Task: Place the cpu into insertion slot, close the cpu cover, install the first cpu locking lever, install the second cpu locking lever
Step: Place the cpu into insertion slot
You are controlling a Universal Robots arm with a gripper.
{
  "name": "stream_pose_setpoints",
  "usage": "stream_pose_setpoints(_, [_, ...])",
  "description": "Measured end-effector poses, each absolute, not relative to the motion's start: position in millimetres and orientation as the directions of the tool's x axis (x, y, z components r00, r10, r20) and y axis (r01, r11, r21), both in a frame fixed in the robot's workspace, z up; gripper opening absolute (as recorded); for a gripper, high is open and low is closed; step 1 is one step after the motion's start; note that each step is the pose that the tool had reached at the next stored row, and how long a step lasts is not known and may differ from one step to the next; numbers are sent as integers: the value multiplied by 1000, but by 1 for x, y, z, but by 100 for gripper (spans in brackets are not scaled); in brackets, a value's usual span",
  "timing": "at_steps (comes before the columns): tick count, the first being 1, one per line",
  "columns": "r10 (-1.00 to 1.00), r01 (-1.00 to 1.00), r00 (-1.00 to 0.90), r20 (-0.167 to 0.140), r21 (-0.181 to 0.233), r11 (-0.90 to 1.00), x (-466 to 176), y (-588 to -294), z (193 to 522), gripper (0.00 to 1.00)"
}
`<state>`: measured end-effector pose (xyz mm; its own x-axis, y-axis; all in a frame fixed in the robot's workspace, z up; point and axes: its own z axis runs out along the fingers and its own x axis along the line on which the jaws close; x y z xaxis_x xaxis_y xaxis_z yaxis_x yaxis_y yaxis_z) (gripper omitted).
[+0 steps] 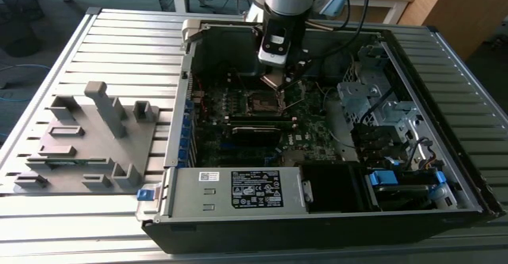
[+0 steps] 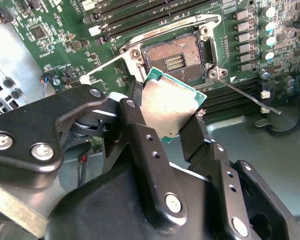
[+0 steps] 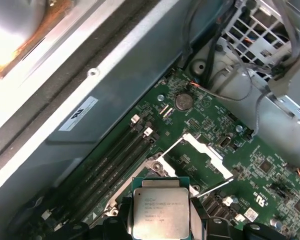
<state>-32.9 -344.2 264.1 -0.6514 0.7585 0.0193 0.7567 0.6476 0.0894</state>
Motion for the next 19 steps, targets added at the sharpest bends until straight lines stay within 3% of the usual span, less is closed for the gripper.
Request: stream_pose_setpoints(19, [907, 904, -421, 19, 89, 417, -33, -344, 260, 54])
